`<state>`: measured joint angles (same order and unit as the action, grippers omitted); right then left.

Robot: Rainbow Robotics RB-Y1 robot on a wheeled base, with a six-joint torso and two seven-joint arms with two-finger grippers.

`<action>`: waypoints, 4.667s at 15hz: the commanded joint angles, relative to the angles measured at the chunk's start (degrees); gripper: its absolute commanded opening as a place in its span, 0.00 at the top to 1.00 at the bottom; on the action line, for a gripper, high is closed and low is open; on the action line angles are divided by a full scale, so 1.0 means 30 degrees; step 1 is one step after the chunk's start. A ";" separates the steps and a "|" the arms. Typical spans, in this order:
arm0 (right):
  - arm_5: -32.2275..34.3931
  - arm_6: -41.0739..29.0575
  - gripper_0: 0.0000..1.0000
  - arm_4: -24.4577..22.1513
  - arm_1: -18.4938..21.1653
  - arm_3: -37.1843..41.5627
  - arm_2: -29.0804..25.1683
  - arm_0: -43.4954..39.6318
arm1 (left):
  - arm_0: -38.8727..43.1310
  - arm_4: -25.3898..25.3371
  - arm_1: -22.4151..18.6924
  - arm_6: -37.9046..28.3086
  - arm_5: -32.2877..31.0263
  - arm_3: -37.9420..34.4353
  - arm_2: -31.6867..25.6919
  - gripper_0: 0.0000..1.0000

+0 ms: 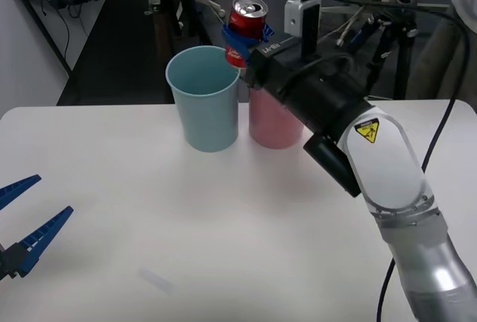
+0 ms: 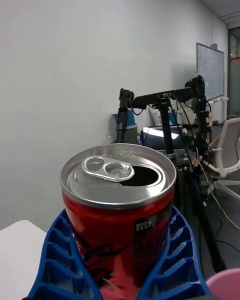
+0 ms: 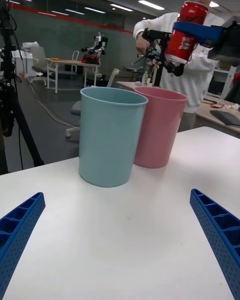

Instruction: Grasp the object on the table and drop it into the matching bin: aluminum can to the light blue bin, PET bottle to the pink bin.

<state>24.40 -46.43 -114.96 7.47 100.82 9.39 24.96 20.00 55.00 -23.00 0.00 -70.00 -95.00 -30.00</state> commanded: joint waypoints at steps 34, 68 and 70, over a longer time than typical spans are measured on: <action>-0.4853 0.0273 0.00 -0.0557 -0.1700 -1.2251 0.1763 0.7704 | 0.0000 0.0000 0.0000 0.0000 0.0000 0.0001 0.0000 0.00; 1.4513 1.0527 0.00 1.6699 0.6826 0.2515 -1.2798 -1.3184 | 0.0000 0.0000 0.0000 0.0000 0.0000 0.0001 0.0000 0.00; 1.5714 1.1025 0.00 1.6992 0.6855 0.0816 -1.3765 -1.3536 | 0.0000 0.0000 0.0000 0.0000 0.0000 0.0001 0.0000 0.00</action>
<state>70.42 -13.97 -64.47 27.98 105.22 -31.09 -15.24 20.00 55.00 -23.00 0.00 -70.00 -95.00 -30.00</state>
